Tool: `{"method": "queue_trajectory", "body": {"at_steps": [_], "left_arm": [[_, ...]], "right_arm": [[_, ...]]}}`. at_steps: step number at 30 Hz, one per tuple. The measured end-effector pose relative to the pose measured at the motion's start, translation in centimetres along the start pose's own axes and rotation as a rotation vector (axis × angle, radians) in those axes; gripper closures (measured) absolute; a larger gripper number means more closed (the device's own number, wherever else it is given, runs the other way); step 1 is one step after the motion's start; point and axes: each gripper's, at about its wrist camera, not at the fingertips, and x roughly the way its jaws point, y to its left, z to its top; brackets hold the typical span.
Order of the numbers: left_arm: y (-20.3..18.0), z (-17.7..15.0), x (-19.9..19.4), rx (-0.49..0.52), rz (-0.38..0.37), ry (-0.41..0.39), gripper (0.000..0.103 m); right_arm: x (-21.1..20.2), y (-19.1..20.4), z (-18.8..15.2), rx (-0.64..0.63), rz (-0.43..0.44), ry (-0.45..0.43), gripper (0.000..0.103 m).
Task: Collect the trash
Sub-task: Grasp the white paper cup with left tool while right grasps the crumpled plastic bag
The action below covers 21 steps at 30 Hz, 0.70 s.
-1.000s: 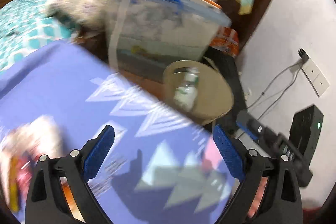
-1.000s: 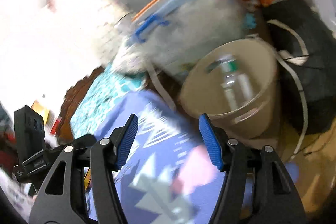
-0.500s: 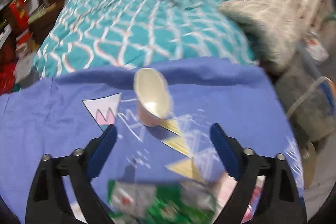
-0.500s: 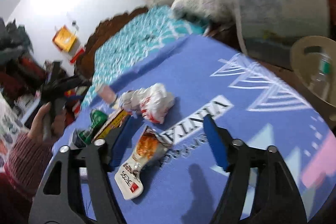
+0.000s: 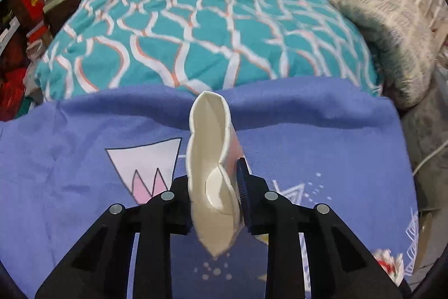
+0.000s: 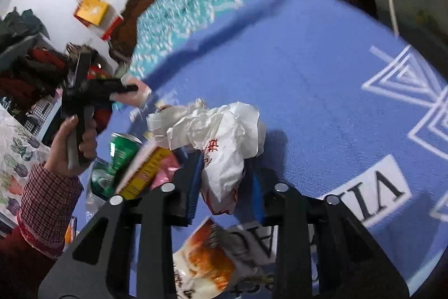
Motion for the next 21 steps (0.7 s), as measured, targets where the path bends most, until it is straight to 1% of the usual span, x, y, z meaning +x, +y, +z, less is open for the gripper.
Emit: {"method": "queue_trajectory", "body": {"at_steps": [1, 2, 3, 5, 6, 7, 8, 10, 13, 15, 17, 19, 21], "left_arm": [[0.1, -0.3, -1.4, -0.001, -0.026, -0.025, 0.08], [0.1, -0.6, -2.8, 0.0, -0.051, -0.045, 0.08], [0.1, -1.1, -4.5, 0.001, -0.086, -0.07, 0.08], [-0.5, -3.0, -9.0, 0.029, -0.166, -0.139, 0.08], [-0.8, -3.8, -10.6, 0.044, -0.194, -0.162, 0.08], [-1.3, -5.3, -12.8, 0.07, -0.233, -0.189, 0.08], [-1.7, -6.7, -14.3, 0.092, -0.266, -0.201, 0.08], [-3.2, -10.4, -17.3, 0.156, -0.336, -0.21, 0.079], [-5.4, -16.8, -19.6, 0.266, -0.379, -0.197, 0.079], [-6.4, -20.8, -20.2, 0.334, -0.4, -0.171, 0.079], [-7.4, -24.7, -20.6, 0.391, -0.394, -0.152, 0.079], [-8.1, -28.1, -20.5, 0.429, -0.371, -0.125, 0.078], [-7.8, -30.4, -19.9, 0.44, -0.361, -0.096, 0.078]], "right_arm": [[-1.1, 0.6, -0.2, -0.024, -0.017, -0.043, 0.072], [-3.0, 1.4, -0.7, -0.058, -0.045, -0.112, 0.072], [-4.2, 2.0, -1.1, -0.075, -0.059, -0.152, 0.072], [-7.3, 3.0, -2.6, -0.11, -0.093, -0.238, 0.072], [-8.7, 3.3, -3.6, -0.122, -0.111, -0.271, 0.072], [-9.9, 3.5, -4.7, -0.127, -0.128, -0.295, 0.072], [-10.8, 3.6, -5.8, -0.125, -0.138, -0.307, 0.072], [-12.0, 3.5, -7.7, -0.102, -0.132, -0.31, 0.072], [-13.3, 3.1, -11.6, -0.063, -0.111, -0.283, 0.072], [-12.9, 3.7, -13.8, -0.051, -0.09, -0.255, 0.072], [-12.5, 4.5, -15.8, -0.056, -0.066, -0.221, 0.072], [-11.9, 5.6, -17.4, -0.074, -0.049, -0.187, 0.072], [-11.2, 6.4, -18.4, -0.085, -0.039, -0.165, 0.072]]}}
